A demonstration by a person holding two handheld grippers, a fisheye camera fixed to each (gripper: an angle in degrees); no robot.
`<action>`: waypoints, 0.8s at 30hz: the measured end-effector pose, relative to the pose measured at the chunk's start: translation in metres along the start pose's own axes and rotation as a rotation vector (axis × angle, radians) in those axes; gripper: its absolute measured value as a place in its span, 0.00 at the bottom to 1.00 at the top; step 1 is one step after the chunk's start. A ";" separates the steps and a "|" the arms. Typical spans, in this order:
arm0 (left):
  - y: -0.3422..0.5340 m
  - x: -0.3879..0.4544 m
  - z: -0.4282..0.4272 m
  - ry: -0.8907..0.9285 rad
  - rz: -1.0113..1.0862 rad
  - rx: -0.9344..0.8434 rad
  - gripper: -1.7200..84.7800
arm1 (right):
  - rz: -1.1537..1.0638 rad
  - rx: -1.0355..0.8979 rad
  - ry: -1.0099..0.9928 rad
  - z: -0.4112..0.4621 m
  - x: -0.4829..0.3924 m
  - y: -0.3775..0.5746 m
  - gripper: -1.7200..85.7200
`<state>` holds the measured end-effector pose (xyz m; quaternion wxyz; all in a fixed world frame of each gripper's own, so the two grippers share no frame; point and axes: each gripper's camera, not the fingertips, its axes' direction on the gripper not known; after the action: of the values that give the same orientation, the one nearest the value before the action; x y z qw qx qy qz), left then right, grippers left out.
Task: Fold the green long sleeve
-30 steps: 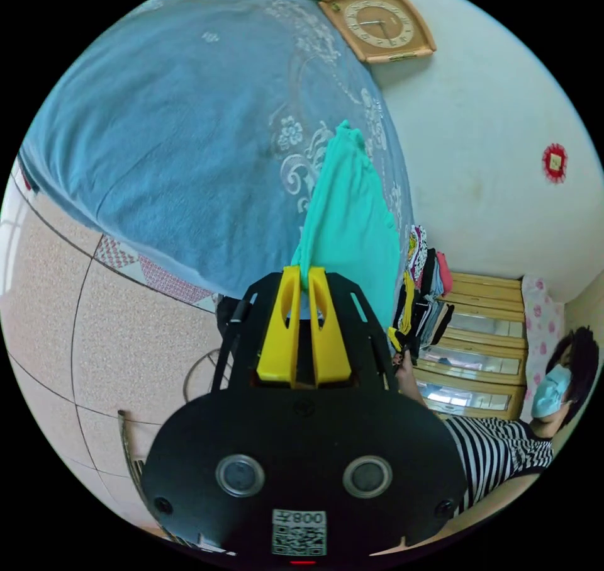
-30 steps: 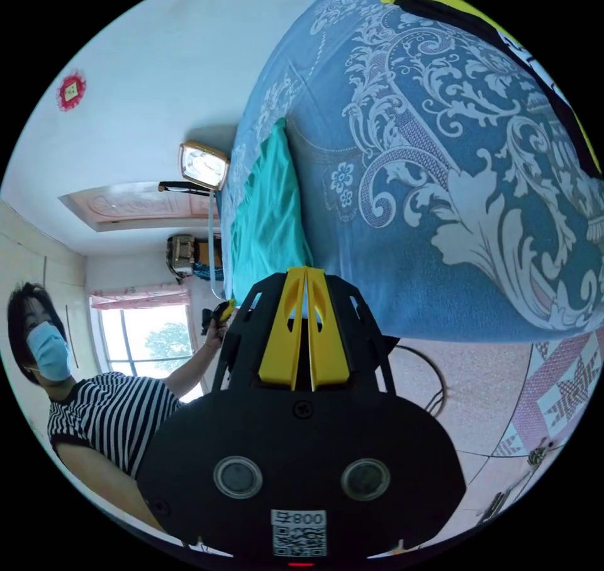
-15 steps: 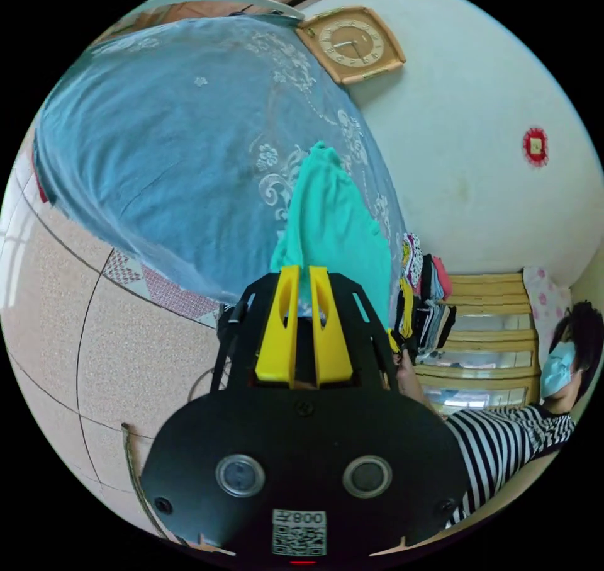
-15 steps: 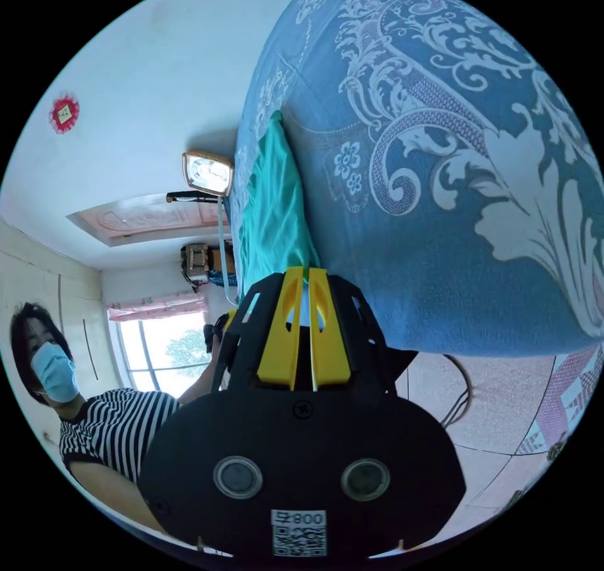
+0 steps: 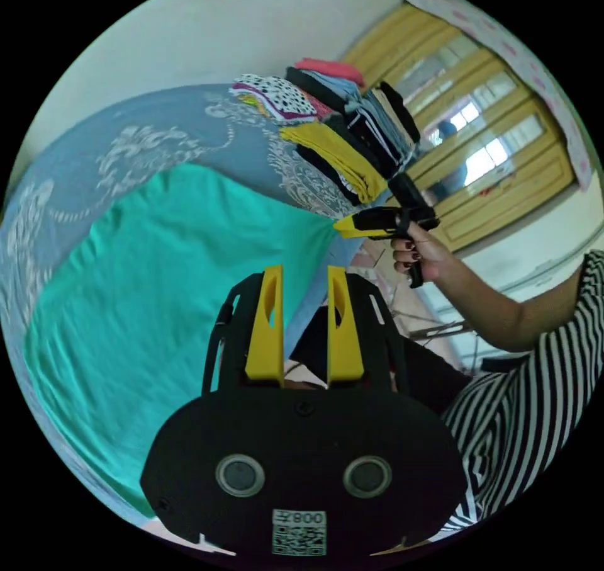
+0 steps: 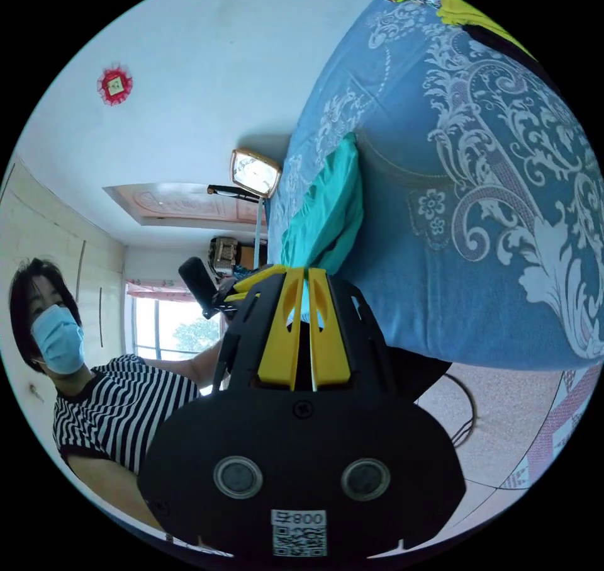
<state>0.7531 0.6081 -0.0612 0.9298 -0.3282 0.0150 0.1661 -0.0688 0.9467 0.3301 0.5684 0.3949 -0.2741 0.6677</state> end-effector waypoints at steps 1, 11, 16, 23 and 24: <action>-0.011 0.009 0.010 -0.021 0.030 -0.013 0.14 | -0.018 -0.015 0.000 0.003 -0.006 -0.003 0.03; -0.074 0.037 0.080 -0.137 -0.090 -0.019 0.04 | -0.132 -0.009 -0.054 0.014 -0.015 -0.045 0.05; -0.059 0.001 0.070 0.052 -0.324 0.133 0.04 | -0.040 0.016 -0.098 0.021 0.024 -0.091 0.10; -0.071 0.001 0.091 0.112 -0.347 0.129 0.03 | 0.029 -0.060 -0.124 0.078 0.044 -0.173 0.13; -0.073 0.001 0.093 0.119 -0.345 0.128 0.03 | 0.034 -0.062 -0.128 0.082 0.045 -0.178 0.13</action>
<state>0.7699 0.6125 0.0560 0.9609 -0.2753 0.0240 -0.0169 0.1212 0.9402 0.3972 0.5503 0.4142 -0.3372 0.6418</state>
